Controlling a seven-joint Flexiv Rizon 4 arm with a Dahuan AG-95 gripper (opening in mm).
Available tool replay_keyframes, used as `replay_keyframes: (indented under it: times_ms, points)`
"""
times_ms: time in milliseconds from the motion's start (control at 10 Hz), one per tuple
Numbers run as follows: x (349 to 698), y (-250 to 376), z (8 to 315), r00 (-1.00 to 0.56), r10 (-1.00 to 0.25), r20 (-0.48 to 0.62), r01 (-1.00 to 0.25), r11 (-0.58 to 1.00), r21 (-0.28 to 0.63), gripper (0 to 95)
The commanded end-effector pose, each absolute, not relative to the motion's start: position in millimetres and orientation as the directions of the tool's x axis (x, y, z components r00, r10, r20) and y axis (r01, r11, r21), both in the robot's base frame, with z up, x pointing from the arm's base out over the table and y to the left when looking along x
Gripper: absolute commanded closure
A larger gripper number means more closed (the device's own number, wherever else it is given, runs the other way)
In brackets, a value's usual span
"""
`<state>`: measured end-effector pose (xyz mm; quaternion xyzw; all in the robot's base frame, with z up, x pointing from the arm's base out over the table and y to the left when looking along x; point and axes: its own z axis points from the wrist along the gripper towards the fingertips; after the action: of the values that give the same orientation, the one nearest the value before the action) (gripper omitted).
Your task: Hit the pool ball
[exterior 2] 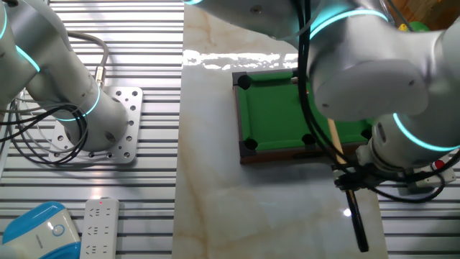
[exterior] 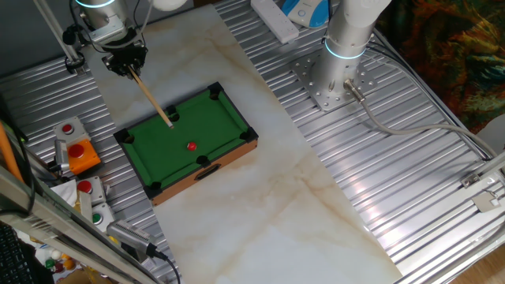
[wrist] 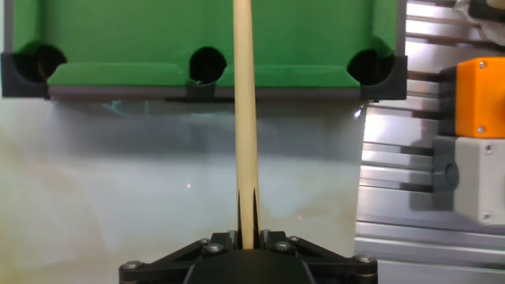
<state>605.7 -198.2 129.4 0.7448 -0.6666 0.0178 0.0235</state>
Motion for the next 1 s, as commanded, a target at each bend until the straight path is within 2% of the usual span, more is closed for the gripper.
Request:
replay_keyframes:
  times_ms: [100, 400, 1000]
  points:
    - [599.8, -198.5, 123.3, 0.101, -0.994, 0.043, -0.995, -0.101, 0.004, 95.0]
    - [600.1, -199.7, 113.2, 0.1, -0.995, 0.023, -0.995, -0.1, 0.002, 95.0]
    - [580.9, -198.2, 96.0, 0.088, -0.995, 0.056, -0.996, -0.087, 0.017, 95.0]
